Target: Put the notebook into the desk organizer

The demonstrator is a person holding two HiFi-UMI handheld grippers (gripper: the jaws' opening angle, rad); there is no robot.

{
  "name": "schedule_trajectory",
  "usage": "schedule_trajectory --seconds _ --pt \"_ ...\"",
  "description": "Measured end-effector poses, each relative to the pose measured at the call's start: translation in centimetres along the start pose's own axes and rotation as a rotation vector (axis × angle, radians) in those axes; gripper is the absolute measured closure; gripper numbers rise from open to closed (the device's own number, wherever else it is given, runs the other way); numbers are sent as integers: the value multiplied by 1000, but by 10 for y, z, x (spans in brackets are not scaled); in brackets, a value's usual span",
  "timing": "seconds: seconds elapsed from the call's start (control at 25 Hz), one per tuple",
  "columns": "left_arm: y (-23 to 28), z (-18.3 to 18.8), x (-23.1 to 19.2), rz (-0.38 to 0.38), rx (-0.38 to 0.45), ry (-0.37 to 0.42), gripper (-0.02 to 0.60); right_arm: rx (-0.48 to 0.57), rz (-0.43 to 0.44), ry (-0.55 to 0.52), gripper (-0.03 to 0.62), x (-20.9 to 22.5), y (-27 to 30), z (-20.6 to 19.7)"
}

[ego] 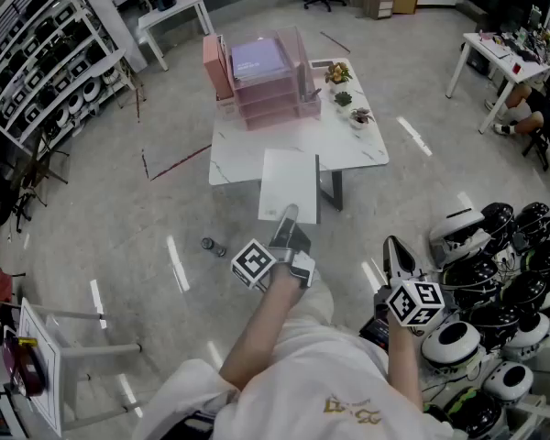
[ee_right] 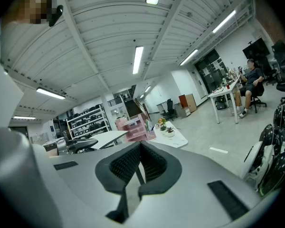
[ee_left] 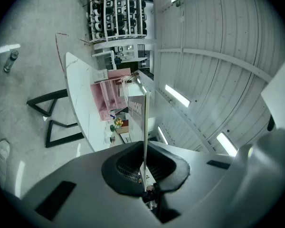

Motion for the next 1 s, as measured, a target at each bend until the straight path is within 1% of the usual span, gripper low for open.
schedule_trajectory --seconds 0.08,0.2,0.36,0.52,0.64,0.84,1.0 --pt "-6 2 -2 26 4 22 554 2 5 0 582 -2 -2 -1" --pt "-10 4 0 17 5 29 555 2 8 2 582 -6 -5 -2" --pt "-15 8 0 38 4 41 554 16 8 -6 582 -12 -7 -2" --pt "-15 10 5 22 15 36 554 27 42 28 582 -14 -8 -1" --pt "-12 14 5 33 33 50 555 21 52 36 582 -12 -4 0" --pt "2 29 -8 46 53 50 554 -12 54 44 582 -6 27 -7" --pt "28 57 -23 55 85 54 555 -28 76 37 582 -7 72 -4"
Point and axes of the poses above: the fingertips, and each gripper's own axes: y forward along the fingers, x to its right, z out of its top, the point moved 8 cm from there along -y, backward along the fingers, and after that the axes turned 4 degrees about x, right-handed, at the moved point
